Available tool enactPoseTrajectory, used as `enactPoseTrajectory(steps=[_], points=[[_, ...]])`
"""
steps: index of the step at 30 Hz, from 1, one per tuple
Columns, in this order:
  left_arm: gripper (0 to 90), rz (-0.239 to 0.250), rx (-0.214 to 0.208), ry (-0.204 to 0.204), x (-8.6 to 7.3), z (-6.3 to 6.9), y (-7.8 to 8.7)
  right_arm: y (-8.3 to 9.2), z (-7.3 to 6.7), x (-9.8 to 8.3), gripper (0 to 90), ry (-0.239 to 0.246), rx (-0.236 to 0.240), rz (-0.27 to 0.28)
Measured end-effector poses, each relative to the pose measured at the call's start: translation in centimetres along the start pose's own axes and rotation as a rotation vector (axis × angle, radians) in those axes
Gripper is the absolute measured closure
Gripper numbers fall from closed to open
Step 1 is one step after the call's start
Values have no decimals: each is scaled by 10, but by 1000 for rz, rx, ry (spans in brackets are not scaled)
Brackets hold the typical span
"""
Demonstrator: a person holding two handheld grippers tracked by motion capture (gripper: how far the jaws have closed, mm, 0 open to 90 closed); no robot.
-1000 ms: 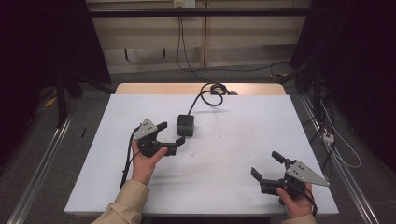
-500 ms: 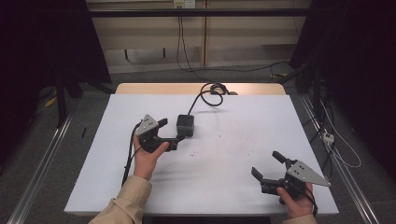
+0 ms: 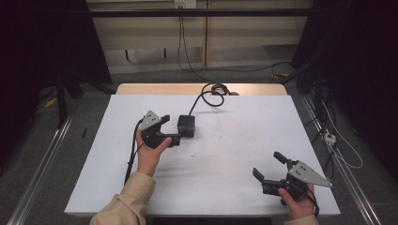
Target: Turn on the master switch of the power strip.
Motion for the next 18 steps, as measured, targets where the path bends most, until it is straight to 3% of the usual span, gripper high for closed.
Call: enactPoseTrajectory(steps=[18], points=[[104, -18, 13, -16, 3, -5, -11, 0, -1, 0, 22, 5, 5, -1]])
Point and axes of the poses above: each handheld gripper's, and its own axes: y roughly backward along the jaws, x roughly out of its top, z roughly to its right, the point moved 7 cm from there along -y, roughly forward along the jaws, and after that the axes turned 9 degrees about -y, right-handed, at the moved point
